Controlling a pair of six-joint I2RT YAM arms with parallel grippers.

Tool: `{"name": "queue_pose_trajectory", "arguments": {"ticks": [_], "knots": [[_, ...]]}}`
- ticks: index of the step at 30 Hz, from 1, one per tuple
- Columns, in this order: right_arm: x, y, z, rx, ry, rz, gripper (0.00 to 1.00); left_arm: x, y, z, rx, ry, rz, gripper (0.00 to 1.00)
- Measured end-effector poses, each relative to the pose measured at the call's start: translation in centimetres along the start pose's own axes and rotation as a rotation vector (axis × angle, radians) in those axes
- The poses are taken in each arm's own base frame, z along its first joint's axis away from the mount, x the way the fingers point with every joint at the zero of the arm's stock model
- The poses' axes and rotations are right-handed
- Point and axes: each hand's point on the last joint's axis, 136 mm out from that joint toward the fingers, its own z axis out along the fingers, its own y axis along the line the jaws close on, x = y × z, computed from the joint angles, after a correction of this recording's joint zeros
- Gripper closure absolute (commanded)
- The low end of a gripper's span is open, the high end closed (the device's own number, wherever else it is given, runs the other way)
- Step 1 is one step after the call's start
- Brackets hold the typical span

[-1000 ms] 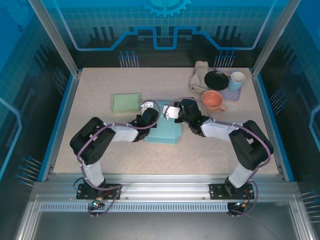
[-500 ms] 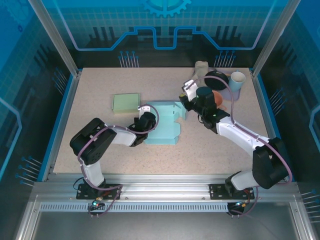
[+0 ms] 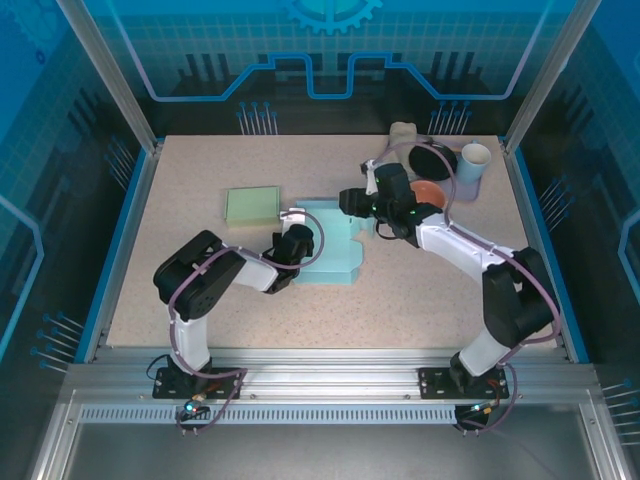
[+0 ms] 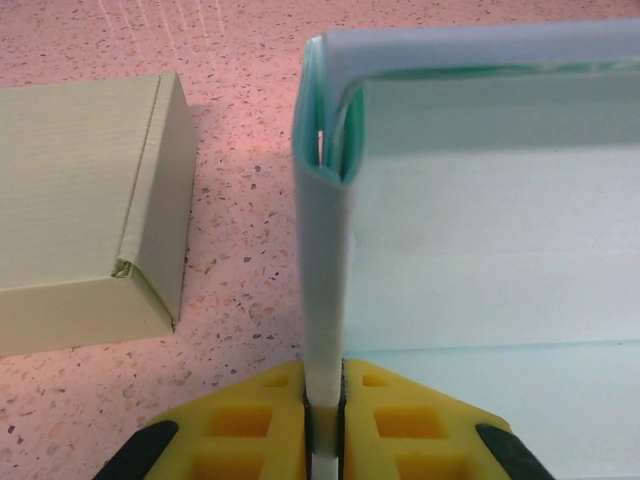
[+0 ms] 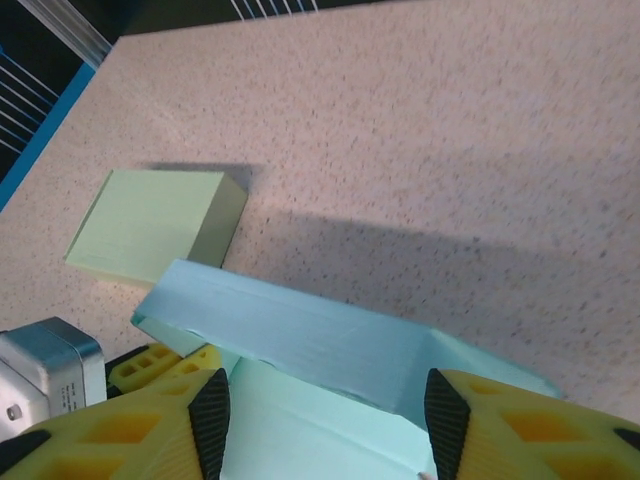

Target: Fold the paper box

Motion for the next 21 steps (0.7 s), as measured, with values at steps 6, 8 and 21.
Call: {"name": "queue_pose_trajectory", "arguments": {"ticks": [6, 8, 21], "knots": [[2.1, -0.5, 2.0, -0.011, 0.070, 0.065, 0.42, -0.1, 0.0, 0.2, -0.008, -0.003, 0.000, 0.86], [2.3, -0.7, 2.3, -0.020, 0.081, 0.092, 0.42, -0.1, 0.0, 0.2, -0.008, -0.003, 0.000, 0.86], [1.7, -1.4, 3.2, -0.094, 0.082, 0.216, 0.40, -0.1, 0.0, 0.3, -0.015, -0.005, 0.000, 0.86]]}}
